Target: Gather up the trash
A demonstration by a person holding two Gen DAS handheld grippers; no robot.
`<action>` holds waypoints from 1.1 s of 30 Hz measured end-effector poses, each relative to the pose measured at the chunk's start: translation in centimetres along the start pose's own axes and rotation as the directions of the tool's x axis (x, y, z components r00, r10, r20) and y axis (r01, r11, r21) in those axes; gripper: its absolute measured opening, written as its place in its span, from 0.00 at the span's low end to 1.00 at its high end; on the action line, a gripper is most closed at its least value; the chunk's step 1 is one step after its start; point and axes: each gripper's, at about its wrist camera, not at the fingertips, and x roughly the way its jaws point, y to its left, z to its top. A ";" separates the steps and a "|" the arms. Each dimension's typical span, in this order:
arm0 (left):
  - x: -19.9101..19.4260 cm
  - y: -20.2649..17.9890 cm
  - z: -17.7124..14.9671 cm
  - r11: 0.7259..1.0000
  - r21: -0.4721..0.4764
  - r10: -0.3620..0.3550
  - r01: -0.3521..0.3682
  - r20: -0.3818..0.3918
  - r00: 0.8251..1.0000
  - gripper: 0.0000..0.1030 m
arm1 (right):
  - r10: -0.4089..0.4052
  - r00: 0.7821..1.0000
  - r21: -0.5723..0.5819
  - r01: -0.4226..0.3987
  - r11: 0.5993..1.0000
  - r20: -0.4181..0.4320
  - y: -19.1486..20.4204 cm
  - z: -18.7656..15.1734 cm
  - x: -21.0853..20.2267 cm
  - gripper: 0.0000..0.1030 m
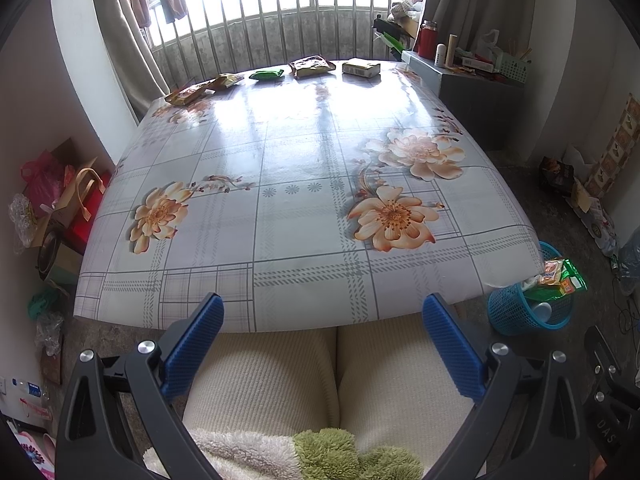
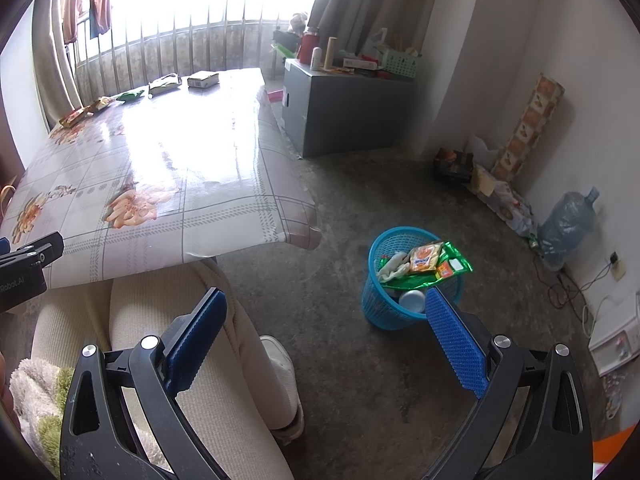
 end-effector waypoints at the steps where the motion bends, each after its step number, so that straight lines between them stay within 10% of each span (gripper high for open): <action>1: 0.0 0.0 0.0 1.000 0.000 0.000 0.000 0.000 1.000 0.95 | 0.000 1.000 0.000 0.000 1.000 0.001 0.1 0.0 0.0 0.93; 33: 0.0 0.0 0.0 1.000 0.000 0.000 0.000 -0.001 1.000 0.95 | 0.020 1.000 -0.005 -0.020 1.000 0.002 1.1 0.0 0.1 0.93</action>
